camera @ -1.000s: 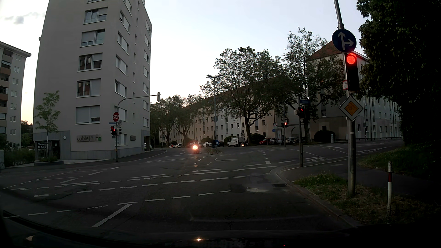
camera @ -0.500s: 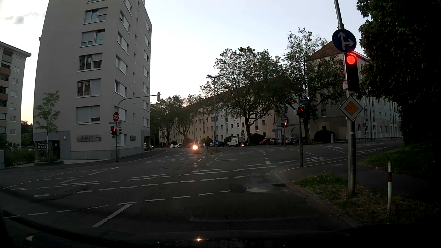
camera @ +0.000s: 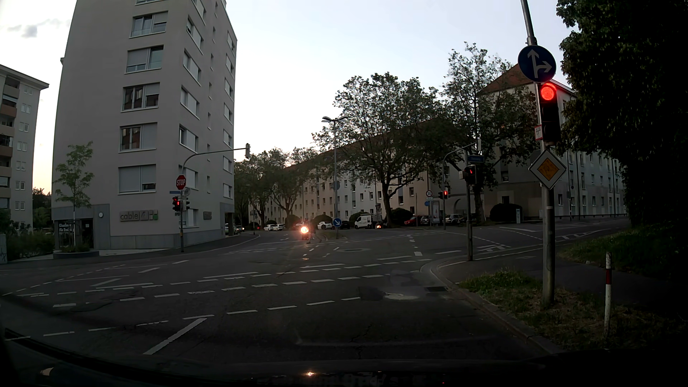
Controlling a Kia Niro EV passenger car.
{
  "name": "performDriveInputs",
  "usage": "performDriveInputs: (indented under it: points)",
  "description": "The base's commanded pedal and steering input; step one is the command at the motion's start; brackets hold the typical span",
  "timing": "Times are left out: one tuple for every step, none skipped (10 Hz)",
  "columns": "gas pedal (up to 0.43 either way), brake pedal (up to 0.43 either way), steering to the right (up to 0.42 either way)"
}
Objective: Follow the waypoints while adhering to traffic rules and regulations
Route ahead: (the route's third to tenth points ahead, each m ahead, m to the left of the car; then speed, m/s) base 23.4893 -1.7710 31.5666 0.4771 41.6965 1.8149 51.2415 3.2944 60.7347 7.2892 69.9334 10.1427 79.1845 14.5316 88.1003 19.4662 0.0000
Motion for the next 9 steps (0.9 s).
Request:
performDriveInputs:
  points:
    - [0.000,0.244,0.000]
    - [0.000,0.238,0.000]
    - [0.000,0.238,0.000]
    - [0.000,0.238,0.000]
    - [0.000,0.238,0.000]
    - [0.000,0.238,0.000]
    - [0.000,0.238,0.000]
    - [0.000,0.238,0.000]
    - [0.000,0.238,0.000]
